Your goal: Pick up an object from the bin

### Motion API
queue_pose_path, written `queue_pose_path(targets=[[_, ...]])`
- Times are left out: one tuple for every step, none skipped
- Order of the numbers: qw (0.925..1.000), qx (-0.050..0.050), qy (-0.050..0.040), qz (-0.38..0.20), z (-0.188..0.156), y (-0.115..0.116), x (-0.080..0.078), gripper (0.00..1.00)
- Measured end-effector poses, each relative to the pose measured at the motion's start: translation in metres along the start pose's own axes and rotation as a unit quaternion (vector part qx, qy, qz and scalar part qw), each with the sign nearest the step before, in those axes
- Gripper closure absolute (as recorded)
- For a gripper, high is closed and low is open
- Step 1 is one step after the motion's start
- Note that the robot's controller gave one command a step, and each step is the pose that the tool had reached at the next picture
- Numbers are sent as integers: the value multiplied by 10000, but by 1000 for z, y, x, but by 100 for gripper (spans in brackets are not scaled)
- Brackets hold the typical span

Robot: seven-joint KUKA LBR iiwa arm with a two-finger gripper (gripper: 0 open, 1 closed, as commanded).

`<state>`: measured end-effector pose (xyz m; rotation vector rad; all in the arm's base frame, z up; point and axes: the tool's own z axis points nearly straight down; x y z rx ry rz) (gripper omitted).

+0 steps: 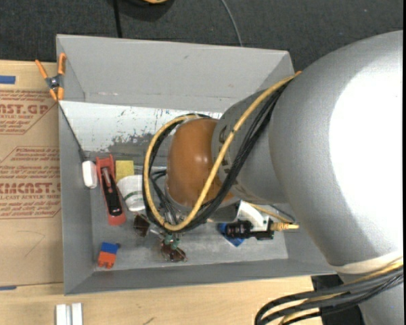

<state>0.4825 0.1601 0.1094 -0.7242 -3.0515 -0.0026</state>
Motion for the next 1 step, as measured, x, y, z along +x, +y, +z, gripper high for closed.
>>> queue_pose_path(targets=[[10000,12,13,0,-5,-1,1,100]])
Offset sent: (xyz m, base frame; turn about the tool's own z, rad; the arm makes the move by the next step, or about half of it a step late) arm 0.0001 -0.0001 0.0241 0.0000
